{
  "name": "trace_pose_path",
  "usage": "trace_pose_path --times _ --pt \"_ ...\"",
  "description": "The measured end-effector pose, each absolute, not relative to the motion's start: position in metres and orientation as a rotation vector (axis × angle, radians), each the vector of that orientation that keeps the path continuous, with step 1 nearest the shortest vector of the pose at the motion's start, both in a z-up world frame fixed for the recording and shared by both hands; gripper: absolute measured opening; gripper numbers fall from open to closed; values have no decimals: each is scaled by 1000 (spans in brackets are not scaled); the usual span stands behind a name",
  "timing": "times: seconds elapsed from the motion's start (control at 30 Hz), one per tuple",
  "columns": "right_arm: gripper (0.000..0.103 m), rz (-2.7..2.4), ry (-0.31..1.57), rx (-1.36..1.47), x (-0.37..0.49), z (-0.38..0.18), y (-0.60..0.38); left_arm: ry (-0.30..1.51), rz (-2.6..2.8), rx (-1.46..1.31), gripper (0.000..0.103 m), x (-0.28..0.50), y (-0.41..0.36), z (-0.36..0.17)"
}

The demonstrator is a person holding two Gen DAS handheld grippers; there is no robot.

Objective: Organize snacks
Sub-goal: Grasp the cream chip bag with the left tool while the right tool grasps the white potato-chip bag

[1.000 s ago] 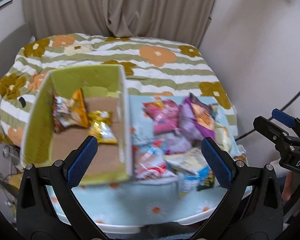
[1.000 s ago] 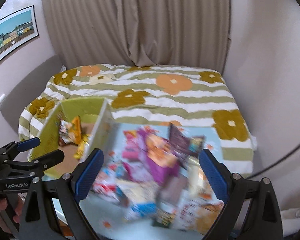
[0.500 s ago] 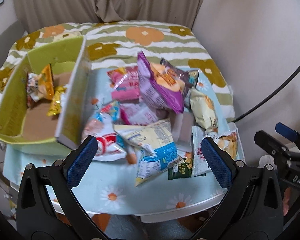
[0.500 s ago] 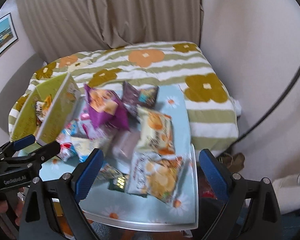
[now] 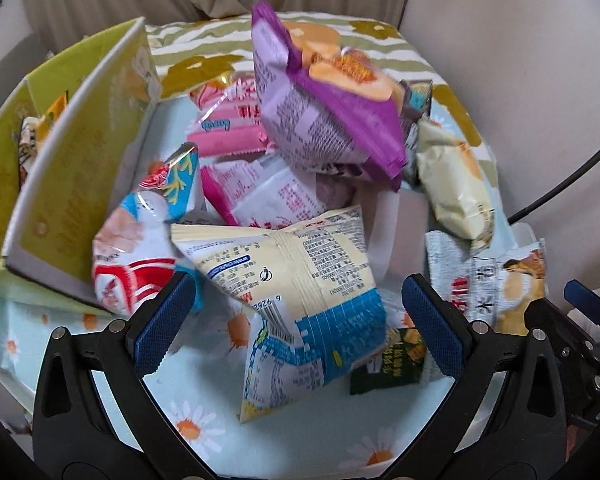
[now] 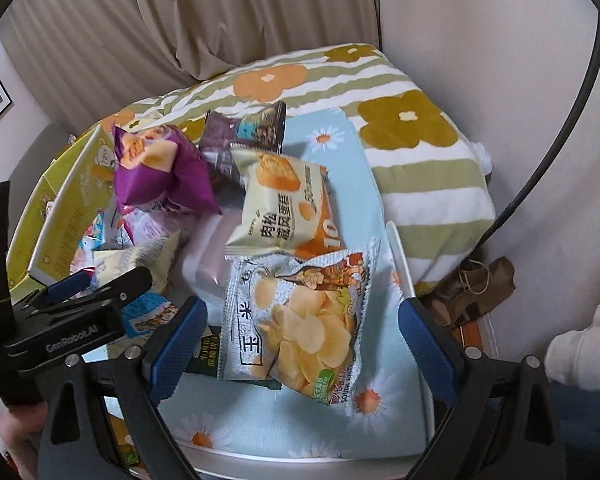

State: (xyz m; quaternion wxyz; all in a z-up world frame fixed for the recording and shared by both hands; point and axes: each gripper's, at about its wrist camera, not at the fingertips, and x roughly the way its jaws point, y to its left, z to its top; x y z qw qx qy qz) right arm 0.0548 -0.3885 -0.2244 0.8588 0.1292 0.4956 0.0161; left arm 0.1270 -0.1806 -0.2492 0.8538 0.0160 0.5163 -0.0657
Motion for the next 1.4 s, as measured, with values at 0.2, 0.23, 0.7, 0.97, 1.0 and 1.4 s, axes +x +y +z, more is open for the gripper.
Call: trace_pose_path --times 0.2,0.23,0.7,0.97,1.0,1.4 --pt "95 44 1060 294 62 -241 -388 1112 -116 51 86 135 -182 -265" --pt "95 47 1063 297 63 -244 -387 1118 -118 54 80 134 -182 -267" --pt "95 59 1090 279 76 -269 -377 1164 -169 138 56 125 -186 -284" --pt "95 52 1098 237 80 -277 -367 1160 -185 158 47 108 -186 -279" --pt "95 51 1100 233 80 -278 -366 1162 -188 156 47 108 -186 -278" --pt "77 47 1111 198 76 -280 -358 1132 -205 174 46 112 -182 -269"
